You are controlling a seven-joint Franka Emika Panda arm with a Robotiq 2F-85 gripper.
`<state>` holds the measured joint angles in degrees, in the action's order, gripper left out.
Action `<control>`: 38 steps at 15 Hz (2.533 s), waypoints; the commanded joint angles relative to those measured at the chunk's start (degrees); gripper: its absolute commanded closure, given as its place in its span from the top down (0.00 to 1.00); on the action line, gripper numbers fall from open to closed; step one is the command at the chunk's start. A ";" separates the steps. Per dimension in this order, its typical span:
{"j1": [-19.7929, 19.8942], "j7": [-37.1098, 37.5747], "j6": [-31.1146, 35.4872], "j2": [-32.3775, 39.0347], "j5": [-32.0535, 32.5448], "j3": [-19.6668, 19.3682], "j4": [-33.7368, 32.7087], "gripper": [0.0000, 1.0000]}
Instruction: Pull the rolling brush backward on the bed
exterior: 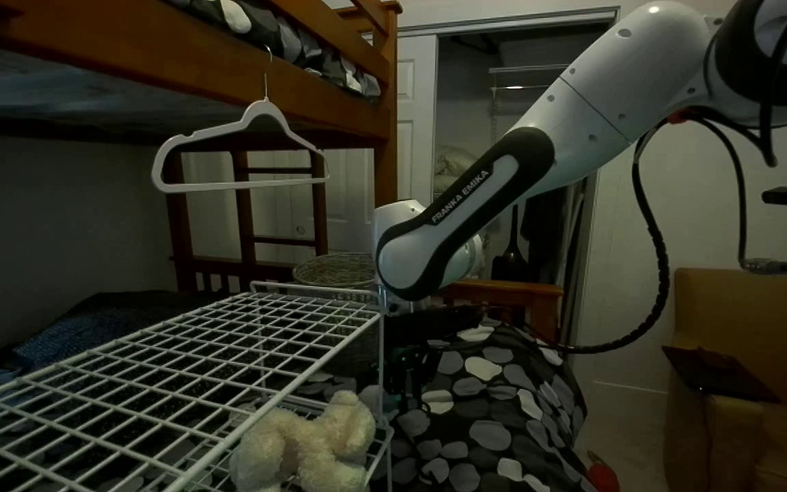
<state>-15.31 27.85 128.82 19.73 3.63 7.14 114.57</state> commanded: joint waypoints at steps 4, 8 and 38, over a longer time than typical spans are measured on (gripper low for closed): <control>-3.02 16.93 -0.12 -5.83 19.70 -6.50 7.53 0.07; -2.88 27.66 0.63 -5.10 33.57 -8.72 6.70 0.07; 0.51 42.35 14.53 17.86 24.08 -2.50 -11.39 0.07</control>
<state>-15.35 76.36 140.01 33.95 33.96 3.68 105.74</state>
